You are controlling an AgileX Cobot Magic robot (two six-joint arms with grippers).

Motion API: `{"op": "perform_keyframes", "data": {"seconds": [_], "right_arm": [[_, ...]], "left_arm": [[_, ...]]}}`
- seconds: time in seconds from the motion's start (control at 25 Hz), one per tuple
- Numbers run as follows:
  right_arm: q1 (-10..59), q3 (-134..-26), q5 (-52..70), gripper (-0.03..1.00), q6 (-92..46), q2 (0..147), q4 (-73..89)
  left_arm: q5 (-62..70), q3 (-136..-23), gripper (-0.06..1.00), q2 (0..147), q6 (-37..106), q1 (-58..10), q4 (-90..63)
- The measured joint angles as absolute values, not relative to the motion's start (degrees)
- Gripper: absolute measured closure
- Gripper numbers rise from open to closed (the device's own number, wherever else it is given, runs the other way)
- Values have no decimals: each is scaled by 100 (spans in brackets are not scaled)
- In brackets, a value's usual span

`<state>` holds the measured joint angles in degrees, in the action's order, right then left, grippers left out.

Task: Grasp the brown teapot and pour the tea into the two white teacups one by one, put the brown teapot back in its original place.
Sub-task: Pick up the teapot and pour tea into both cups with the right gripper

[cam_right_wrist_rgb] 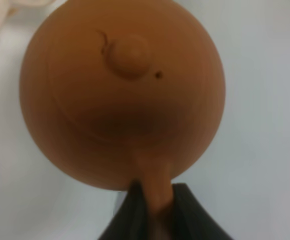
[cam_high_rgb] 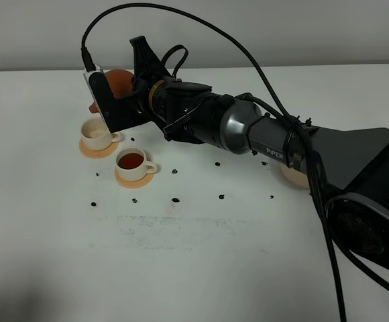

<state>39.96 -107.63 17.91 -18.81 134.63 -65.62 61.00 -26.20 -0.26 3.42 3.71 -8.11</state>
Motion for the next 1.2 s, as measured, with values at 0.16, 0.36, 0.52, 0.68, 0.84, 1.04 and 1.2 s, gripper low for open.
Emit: {"op": "perform_keyframes", "data": {"seconds": [0.16,0.36,0.52,0.68,0.84,1.04,1.2], "right_arm": [[3951,-10763,1691,88,-1881,13463,-6709],[3871,-10763,1675,88,-1881,13463,-6811],[3843,-10763,1669,88,-1875,13463,-6861],[3844,-10763,1640,88,-1875,13524,-6903],[3839,-10763,1599,88,-1840,13590,-6953],[3839,-10763,1516,88,-1741,13590,-7040],[3839,-10763,1511,88,-1697,13609,-7064]], "left_arm": [[6100,-2620,27,-26,342,371,-811],[6100,-2620,27,-26,348,371,-811],[6100,-2620,27,-26,348,371,-811],[6100,-2620,27,-26,348,371,-811],[6100,-2620,27,-26,348,371,-811],[6100,-2620,27,-26,352,371,-811],[6100,-2620,27,-26,352,371,-811]]}}
